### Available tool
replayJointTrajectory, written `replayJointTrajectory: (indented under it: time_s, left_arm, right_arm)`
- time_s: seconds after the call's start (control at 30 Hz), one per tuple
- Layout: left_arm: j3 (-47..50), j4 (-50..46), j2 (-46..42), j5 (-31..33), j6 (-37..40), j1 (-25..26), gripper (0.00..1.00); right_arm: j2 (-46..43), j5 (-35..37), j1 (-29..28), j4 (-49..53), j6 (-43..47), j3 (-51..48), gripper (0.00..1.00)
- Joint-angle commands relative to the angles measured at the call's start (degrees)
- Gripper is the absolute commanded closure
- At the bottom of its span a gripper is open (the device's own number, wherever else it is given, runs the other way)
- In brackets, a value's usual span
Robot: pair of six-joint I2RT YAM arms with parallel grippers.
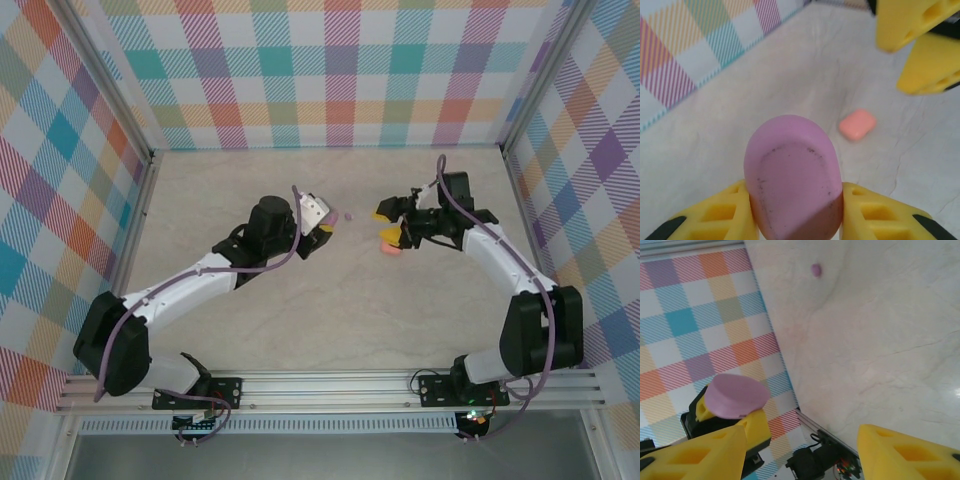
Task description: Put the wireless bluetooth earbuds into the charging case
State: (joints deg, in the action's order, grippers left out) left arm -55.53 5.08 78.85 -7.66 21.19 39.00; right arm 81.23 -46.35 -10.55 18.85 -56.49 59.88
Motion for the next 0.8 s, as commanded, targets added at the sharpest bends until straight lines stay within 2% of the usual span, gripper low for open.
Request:
replayJointTrajectory:
  time_s: [0.0, 0.17, 0.23, 0.4, 0.5, 0.63, 0.77]
  left_arm:
    - [-1.78, 2.48, -1.26, -1.73, 2.17, 1.75, 0.71]
    - [-4.16, 1.44, -0.82, 0.98, 1.22, 3.16, 0.71]
    - [-4.65, 1.32, -0.47, 1.35, -0.31, 3.35, 0.71]
    - [-5.28, 0.28, -0.32, -0.65, -2.39, 3.32, 0.71]
    - [-7.03, -3.25, -0.36, -3.82, -3.14, 3.29, 0.72]
    - [-9.30, -7.97, -0.36, -8.16, -3.70, 3.29, 0.73]
    - [-11.19, -12.95, -0.61, -12.81, -3.26, 3.08, 0.73]
  right_arm:
    - [-2.52, -1.97, -1.40, -4.98, -6.64, 0.25, 0.36]
    - [-2.24, -2.04, -4.44, -17.03, -17.29, -1.69, 0.30]
    - [-1.76, -0.94, -6.44, -17.68, -17.81, -0.61, 0.28]
    - [-0.81, 3.31, -10.12, -11.88, -8.57, 4.18, 0.27]
    - [-1.07, 3.85, -10.19, -12.48, -5.90, 3.73, 0.27]
    - [-1.84, 3.22, -10.14, -12.03, -2.55, 3.36, 0.27]
    - [-0.98, -0.93, -10.28, -8.10, 2.01, 5.32, 0.28]
